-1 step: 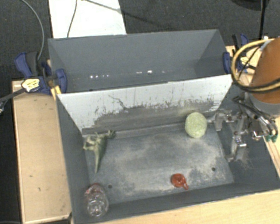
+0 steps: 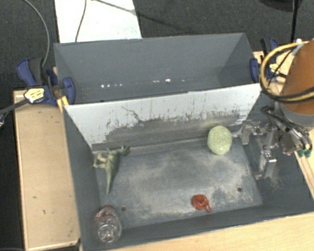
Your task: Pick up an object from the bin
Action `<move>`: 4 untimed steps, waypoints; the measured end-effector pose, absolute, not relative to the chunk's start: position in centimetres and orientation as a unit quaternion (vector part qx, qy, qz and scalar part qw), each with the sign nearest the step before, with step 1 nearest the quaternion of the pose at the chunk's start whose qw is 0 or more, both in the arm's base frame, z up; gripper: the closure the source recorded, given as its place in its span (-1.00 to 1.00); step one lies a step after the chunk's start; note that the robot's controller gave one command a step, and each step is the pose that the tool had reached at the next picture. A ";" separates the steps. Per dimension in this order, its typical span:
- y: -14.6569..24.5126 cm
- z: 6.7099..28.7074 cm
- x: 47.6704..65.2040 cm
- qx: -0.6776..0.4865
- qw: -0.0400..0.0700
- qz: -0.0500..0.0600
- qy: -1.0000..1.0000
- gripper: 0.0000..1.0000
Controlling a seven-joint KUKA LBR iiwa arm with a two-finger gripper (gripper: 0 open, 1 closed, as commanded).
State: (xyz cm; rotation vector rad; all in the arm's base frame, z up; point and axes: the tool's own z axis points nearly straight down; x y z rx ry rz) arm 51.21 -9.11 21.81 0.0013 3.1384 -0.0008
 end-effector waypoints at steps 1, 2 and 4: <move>-9.3 15.5 54.9 -0.007 0.004 0.000 1.000 -1.00; -9.0 14.5 57.9 -0.009 -0.001 0.001 1.000 -1.00; -9.0 8.5 59.4 -0.010 0.004 0.000 1.000 -1.00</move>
Offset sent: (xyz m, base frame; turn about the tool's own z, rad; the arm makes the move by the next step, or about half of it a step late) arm 0.0778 0.0015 -0.0581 -0.0153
